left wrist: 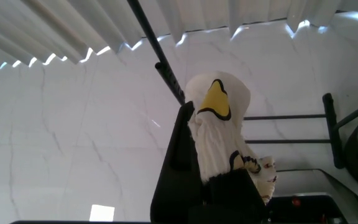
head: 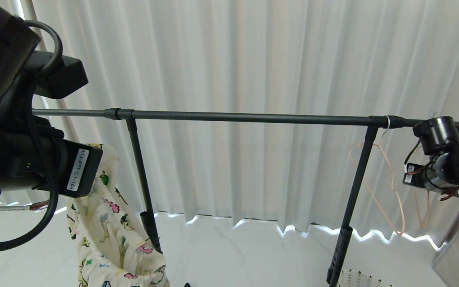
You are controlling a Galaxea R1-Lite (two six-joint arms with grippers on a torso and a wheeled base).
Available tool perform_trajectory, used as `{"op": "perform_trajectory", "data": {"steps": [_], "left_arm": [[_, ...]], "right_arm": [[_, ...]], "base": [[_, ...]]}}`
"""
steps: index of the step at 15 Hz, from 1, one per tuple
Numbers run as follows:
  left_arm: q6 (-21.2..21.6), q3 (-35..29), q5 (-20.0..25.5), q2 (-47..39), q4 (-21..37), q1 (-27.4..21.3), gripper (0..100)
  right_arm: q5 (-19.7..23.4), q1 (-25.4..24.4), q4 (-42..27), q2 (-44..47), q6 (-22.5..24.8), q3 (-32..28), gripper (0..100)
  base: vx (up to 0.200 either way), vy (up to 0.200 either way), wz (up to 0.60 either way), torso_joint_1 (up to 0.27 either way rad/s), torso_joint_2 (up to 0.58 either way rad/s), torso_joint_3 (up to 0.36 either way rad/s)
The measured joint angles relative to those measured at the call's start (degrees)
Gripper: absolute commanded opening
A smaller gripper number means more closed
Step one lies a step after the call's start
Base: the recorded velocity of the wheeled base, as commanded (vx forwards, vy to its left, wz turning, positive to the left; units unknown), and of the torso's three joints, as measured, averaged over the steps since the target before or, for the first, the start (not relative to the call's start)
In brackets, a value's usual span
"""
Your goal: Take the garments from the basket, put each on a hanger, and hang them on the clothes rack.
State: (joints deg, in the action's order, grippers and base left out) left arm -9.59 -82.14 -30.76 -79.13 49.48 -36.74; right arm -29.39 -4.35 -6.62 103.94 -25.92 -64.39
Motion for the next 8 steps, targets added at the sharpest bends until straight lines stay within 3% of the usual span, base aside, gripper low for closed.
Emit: {"op": "perform_trajectory", "data": {"steps": [3, 8], "left_arm": [[0.0, -0.1, -0.2, 0.1, 0.0, 0.0, 0], [0.0, 0.0, -0.7, 0.5, 0.0, 0.0, 0]], "right_arm": [[3.3, 0.6, -0.1, -2.5, 6.0, 0.0, 0], [11.1, 6.2, 0.1, -6.7, 25.1, 1.2, 0]], "base": [[0.000, 0.000, 0.00, 0.000, 0.00, 0.000], [0.000, 0.000, 0.00, 0.000, 0.00, 0.000]]}}
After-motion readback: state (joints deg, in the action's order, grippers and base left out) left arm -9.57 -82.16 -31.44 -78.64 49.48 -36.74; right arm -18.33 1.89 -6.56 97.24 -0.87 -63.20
